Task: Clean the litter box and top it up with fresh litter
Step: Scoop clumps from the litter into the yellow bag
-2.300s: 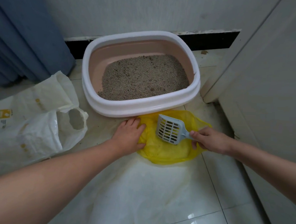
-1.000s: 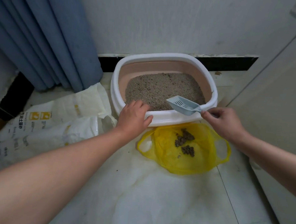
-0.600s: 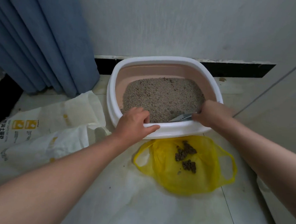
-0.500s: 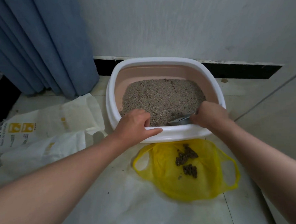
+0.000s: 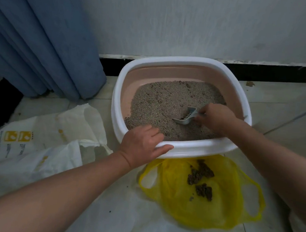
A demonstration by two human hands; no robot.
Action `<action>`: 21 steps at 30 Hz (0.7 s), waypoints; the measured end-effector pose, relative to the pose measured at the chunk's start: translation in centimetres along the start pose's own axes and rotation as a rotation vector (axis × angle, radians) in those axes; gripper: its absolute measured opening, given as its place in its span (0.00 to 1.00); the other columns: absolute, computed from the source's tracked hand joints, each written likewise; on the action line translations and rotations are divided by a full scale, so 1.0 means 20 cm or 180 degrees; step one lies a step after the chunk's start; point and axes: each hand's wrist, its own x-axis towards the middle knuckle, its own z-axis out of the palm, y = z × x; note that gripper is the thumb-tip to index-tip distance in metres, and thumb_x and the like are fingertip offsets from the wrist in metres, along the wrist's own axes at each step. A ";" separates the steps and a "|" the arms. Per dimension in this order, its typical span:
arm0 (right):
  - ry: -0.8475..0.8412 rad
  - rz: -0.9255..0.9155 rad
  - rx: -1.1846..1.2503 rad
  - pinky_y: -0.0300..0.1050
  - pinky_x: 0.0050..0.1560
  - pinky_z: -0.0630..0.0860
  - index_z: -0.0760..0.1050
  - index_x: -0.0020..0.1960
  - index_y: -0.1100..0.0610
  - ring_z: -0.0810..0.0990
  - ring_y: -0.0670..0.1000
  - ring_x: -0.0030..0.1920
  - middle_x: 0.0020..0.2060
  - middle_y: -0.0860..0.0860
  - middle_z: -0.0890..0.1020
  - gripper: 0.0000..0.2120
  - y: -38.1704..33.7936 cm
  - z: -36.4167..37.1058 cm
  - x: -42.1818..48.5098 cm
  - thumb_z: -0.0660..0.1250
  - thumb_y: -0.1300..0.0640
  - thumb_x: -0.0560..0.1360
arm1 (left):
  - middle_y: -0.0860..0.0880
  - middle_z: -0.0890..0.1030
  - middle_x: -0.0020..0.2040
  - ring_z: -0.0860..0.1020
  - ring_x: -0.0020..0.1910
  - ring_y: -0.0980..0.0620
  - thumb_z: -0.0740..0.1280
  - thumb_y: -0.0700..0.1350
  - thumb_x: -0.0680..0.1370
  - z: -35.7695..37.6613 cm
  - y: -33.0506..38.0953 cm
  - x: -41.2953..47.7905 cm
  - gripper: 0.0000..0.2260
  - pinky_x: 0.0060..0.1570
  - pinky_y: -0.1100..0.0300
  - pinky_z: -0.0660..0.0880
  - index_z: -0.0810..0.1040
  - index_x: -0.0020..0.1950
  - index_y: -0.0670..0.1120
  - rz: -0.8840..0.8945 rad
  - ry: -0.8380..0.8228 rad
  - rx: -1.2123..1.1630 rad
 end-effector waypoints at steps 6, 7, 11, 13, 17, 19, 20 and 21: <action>-0.0486 0.0044 -0.0207 0.43 0.38 0.75 0.81 0.57 0.51 0.80 0.48 0.39 0.39 0.48 0.82 0.10 0.08 -0.10 0.11 0.66 0.51 0.79 | 0.50 0.75 0.34 0.72 0.34 0.50 0.62 0.60 0.82 0.01 -0.01 -0.01 0.20 0.35 0.58 0.62 0.76 0.37 0.48 0.0049 -0.0028 0.0101; -0.0538 0.0034 -0.0111 0.42 0.37 0.73 0.81 0.57 0.52 0.79 0.48 0.39 0.39 0.48 0.81 0.10 0.07 -0.08 0.11 0.66 0.51 0.79 | 0.50 0.75 0.34 0.72 0.34 0.50 0.61 0.61 0.82 0.01 -0.01 -0.01 0.20 0.34 0.57 0.63 0.76 0.37 0.48 0.0053 -0.0035 0.0128; -0.0594 -0.0086 0.0226 0.44 0.38 0.71 0.79 0.55 0.55 0.78 0.50 0.39 0.41 0.52 0.80 0.12 -0.01 0.05 0.12 0.62 0.49 0.80 | 0.50 0.75 0.34 0.72 0.34 0.50 0.61 0.61 0.82 0.01 0.00 0.00 0.21 0.34 0.57 0.63 0.76 0.37 0.49 0.0058 -0.0050 0.0196; -0.0523 -0.0085 0.0390 0.45 0.38 0.69 0.75 0.50 0.56 0.75 0.50 0.38 0.42 0.54 0.80 0.12 -0.08 0.11 0.13 0.60 0.49 0.81 | 0.50 0.75 0.33 0.72 0.33 0.50 0.61 0.61 0.81 0.01 0.00 0.00 0.21 0.34 0.56 0.62 0.76 0.36 0.49 0.0062 -0.0045 0.0217; -0.0309 -0.0019 0.0714 0.45 0.39 0.67 0.72 0.48 0.54 0.75 0.53 0.40 0.40 0.53 0.78 0.10 -0.15 0.17 0.12 0.58 0.49 0.82 | 0.50 0.75 0.33 0.72 0.33 0.49 0.61 0.61 0.81 0.01 0.00 0.01 0.21 0.34 0.56 0.62 0.75 0.36 0.48 0.0077 -0.0043 0.0238; -0.0080 0.0051 0.0816 0.46 0.42 0.68 0.72 0.50 0.54 0.76 0.56 0.42 0.42 0.54 0.77 0.11 -0.12 0.17 0.10 0.57 0.49 0.83 | 0.50 0.75 0.33 0.73 0.33 0.49 0.61 0.61 0.81 0.01 0.00 0.01 0.21 0.35 0.56 0.61 0.75 0.36 0.48 0.0084 -0.0042 0.0263; 0.0042 0.0123 0.0852 0.47 0.42 0.70 0.73 0.51 0.56 0.76 0.56 0.43 0.42 0.54 0.78 0.12 -0.10 0.18 0.09 0.57 0.48 0.83 | 0.50 0.75 0.33 0.73 0.33 0.49 0.61 0.61 0.81 0.01 0.00 0.01 0.21 0.35 0.56 0.60 0.75 0.36 0.48 0.0090 -0.0031 0.0278; 0.0167 0.0214 0.0868 0.47 0.42 0.71 0.73 0.52 0.56 0.77 0.57 0.43 0.42 0.54 0.78 0.14 -0.08 0.17 0.08 0.56 0.47 0.83 | 0.50 0.75 0.33 0.73 0.33 0.49 0.62 0.61 0.81 0.01 0.00 0.01 0.21 0.35 0.56 0.60 0.75 0.36 0.49 0.0099 -0.0020 0.0286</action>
